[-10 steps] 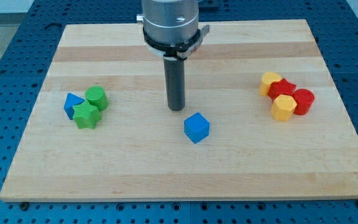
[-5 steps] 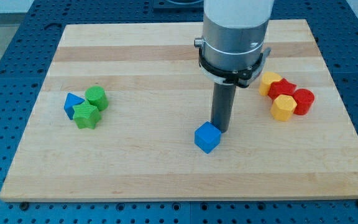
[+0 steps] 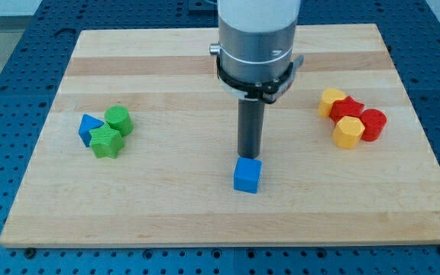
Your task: Slide the blue cube towards the group of blocks
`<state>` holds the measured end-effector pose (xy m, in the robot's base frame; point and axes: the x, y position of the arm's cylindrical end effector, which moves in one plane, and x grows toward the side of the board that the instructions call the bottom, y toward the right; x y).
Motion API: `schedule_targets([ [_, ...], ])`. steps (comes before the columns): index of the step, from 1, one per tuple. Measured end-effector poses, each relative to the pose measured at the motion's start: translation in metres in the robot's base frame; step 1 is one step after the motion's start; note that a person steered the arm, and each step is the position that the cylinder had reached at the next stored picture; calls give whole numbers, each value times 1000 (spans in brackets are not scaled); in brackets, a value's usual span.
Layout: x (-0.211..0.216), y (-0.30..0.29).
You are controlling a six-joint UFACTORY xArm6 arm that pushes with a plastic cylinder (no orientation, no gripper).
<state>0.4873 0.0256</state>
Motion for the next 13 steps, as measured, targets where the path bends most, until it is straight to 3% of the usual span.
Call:
schedule_targets([
  [1,-13,-13],
  [3,17,-20],
  [6,13,-23],
  [8,52,-49],
  [13,62,45],
])
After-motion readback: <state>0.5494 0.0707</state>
